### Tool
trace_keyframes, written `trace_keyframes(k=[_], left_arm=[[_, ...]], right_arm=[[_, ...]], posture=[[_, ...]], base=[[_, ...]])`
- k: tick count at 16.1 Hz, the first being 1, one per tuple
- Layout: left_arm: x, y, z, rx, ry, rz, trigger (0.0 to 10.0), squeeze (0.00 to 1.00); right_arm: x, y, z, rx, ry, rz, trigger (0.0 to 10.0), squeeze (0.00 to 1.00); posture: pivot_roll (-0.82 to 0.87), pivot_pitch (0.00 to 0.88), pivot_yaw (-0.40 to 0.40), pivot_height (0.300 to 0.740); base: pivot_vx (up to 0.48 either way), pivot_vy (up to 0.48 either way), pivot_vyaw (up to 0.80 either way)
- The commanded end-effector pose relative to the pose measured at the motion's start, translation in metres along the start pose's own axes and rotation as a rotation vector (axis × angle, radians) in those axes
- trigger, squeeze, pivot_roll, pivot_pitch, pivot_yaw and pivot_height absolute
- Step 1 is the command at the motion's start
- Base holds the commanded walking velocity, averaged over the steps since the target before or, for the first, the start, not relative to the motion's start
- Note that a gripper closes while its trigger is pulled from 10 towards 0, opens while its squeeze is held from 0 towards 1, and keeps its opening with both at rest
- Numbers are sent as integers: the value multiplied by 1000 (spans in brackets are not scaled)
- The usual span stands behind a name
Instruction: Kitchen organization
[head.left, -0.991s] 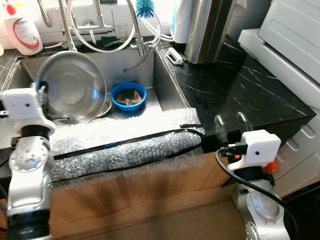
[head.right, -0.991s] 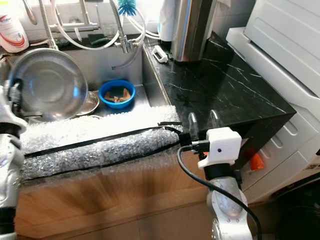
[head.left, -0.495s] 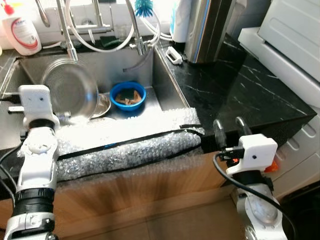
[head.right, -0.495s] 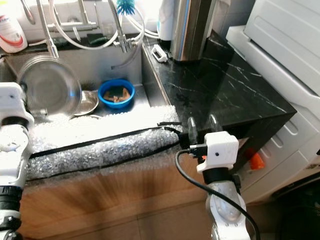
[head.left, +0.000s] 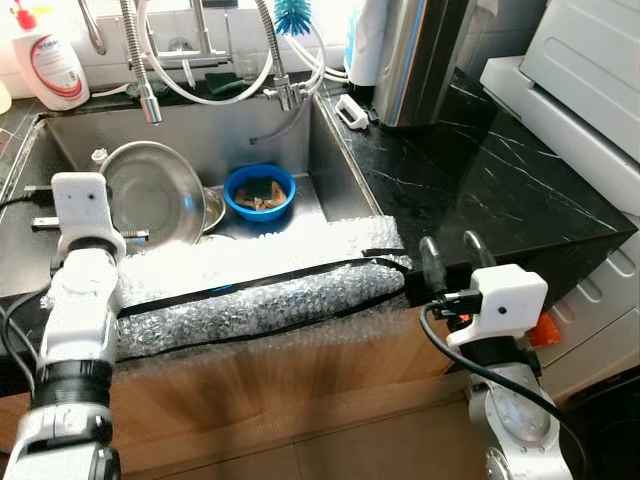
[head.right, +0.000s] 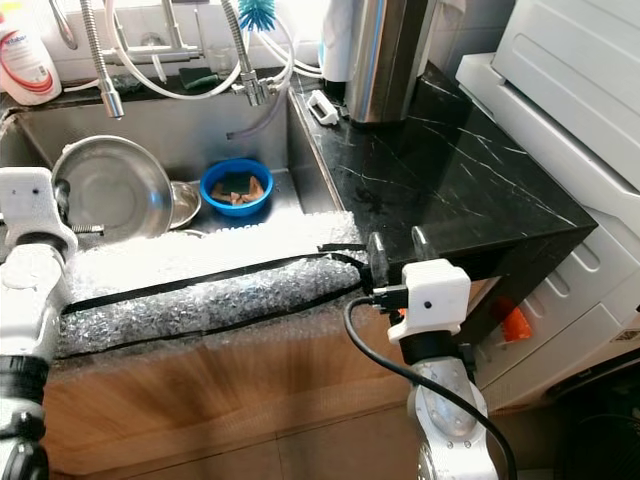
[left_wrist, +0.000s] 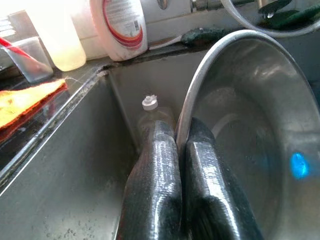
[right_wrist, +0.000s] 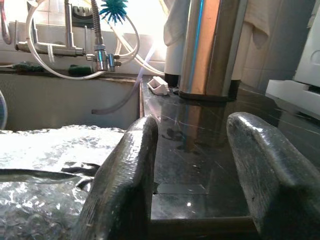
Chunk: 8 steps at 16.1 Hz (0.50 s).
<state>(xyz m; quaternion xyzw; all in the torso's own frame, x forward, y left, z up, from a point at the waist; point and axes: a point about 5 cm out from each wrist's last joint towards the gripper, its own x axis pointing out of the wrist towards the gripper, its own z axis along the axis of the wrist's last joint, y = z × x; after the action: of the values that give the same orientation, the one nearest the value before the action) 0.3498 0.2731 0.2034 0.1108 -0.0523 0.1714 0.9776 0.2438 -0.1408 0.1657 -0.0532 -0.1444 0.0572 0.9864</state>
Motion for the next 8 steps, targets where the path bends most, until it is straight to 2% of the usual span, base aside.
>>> trace_keyframes(k=[1,3,4,8], left_arm=[[5,3,-1,25,69,-12,8745,0],[4,-1,-13,81,169,-51,8745,0],[4,-1,-14,82,174,-53,8745,0],[0,-9,-22,32,282,-97,8863,0]], right_arm=[[1,2,-3,9,16,14,10000,0],[1,4,-5,35,25,17,10000,0],[1,4,-5,37,26,18,10000,0],[2,8,-6,42,40,40,10000,0]], posture=[[48,93,-8,740],[45,89,-6,740],[45,89,-6,740],[40,79,-5,740]], base=[[0,0,0],[0,0,0],[0,0,0],[0,0,0]])
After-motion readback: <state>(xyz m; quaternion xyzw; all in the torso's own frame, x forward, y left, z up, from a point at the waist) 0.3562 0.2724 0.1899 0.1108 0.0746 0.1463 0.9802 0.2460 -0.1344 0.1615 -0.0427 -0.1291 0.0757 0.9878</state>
